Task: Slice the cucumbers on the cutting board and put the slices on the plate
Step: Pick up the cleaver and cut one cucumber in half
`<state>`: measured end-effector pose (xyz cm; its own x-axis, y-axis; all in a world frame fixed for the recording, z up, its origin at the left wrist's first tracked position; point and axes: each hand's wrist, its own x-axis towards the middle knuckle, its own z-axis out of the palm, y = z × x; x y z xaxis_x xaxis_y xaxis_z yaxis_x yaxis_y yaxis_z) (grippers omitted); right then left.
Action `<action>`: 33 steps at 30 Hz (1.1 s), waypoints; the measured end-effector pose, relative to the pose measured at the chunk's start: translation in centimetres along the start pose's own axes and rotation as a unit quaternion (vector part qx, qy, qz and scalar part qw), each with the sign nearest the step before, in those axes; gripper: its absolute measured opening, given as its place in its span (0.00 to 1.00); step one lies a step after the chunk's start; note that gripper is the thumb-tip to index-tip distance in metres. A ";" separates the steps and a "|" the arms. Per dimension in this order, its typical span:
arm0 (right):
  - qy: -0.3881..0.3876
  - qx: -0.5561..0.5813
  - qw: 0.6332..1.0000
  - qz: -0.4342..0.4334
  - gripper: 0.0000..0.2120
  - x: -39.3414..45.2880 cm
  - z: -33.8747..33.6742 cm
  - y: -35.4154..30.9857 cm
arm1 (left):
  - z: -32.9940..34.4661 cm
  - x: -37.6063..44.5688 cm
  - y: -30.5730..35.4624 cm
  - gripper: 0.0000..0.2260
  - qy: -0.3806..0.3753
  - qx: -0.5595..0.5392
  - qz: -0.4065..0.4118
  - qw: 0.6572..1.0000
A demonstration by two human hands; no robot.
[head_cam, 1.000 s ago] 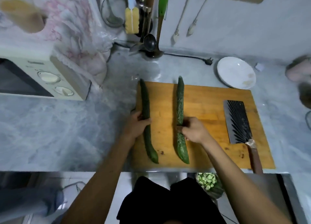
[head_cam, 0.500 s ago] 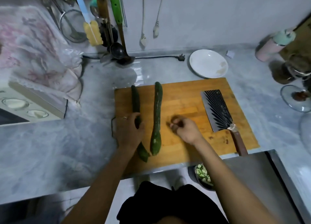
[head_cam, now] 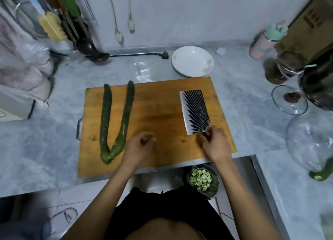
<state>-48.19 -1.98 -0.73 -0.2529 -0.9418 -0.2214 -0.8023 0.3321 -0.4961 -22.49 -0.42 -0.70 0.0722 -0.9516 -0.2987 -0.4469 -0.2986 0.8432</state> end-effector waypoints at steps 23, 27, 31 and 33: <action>-0.248 0.240 0.938 -0.037 0.02 3.6 -1.4 0.6 | 1.0 -0.1 -1.7 0.29 0.145 0.363 -0.150 0.908; -0.238 0.208 0.948 -0.042 0.02 3.6 -1.2 0.1 | 2.8 -0.8 -0.5 0.19 0.123 0.233 -0.046 0.964; -0.239 0.193 0.951 -0.039 0.02 3.4 -1.6 0.3 | 2.4 0.4 1.2 0.21 -0.015 0.354 0.105 0.929; -0.229 0.187 0.954 -0.049 0.01 3.4 -1.9 0.7 | 1.9 2.1 1.9 0.28 -0.057 0.480 0.154 0.862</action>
<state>-50.68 -5.05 -0.21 0.1450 -0.8764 -0.4592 -0.5395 0.3190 -0.7792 -24.87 -2.82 -0.61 -0.2443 -0.9456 -0.2150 -0.9651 0.2155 0.1487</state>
